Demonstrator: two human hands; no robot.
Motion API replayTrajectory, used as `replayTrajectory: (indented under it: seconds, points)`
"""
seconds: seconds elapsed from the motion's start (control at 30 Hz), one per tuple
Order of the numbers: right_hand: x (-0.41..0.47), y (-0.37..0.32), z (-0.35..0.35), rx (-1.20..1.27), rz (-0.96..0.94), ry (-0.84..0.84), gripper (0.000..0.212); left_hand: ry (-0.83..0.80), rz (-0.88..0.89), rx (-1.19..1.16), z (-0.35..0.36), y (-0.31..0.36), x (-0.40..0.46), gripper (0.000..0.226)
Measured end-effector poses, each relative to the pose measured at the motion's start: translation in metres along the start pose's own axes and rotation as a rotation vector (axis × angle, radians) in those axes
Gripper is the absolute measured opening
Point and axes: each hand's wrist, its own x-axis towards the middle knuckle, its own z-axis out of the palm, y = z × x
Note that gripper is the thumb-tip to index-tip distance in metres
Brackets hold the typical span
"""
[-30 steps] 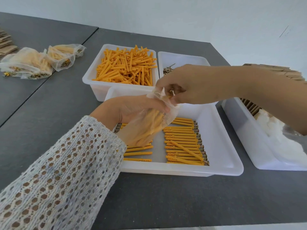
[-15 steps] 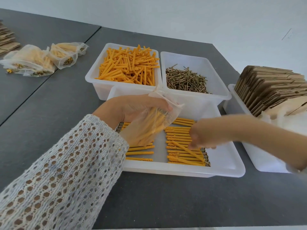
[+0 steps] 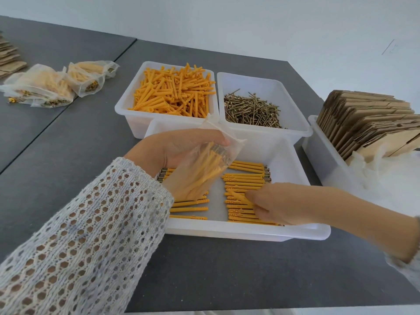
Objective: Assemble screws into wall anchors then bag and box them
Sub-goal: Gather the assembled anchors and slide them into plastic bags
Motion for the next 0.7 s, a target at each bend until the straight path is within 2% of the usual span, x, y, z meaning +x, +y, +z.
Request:
replayTrajectory:
  seconds: [0.07,0.13,0.17,0.27,0.4,0.6,0.7]
  points:
    - [-0.006,0.006,-0.014,0.054,0.028,0.017,0.02,-0.031,0.017,0.008,-0.001,0.001,-0.001,0.04]
    - [-0.012,0.02,-0.037,0.209,0.125,0.027,0.015,-0.129,0.019,-0.058,0.0,0.003,-0.002,0.016]
    - [-0.015,0.029,-0.05,0.248,0.154,0.049,0.016,-0.156,0.02,-0.076,0.001,0.004,-0.002,0.014]
    - [-0.028,0.048,-0.088,0.374,0.159,0.125,0.021,-0.198,0.025,-0.048,0.004,0.006,-0.004,0.03]
    - [-0.04,0.047,-0.125,0.332,0.184,0.247,0.027,-0.2,0.014,-0.001,0.003,0.007,-0.006,0.043]
    - [-0.044,0.033,-0.15,0.28,0.175,0.282,0.029,-0.136,-0.014,-0.011,0.002,0.003,-0.008,0.056]
    - [-0.036,0.024,-0.149,0.26,0.136,0.197,0.028,-0.12,0.016,0.113,0.005,0.006,-0.011,0.066]
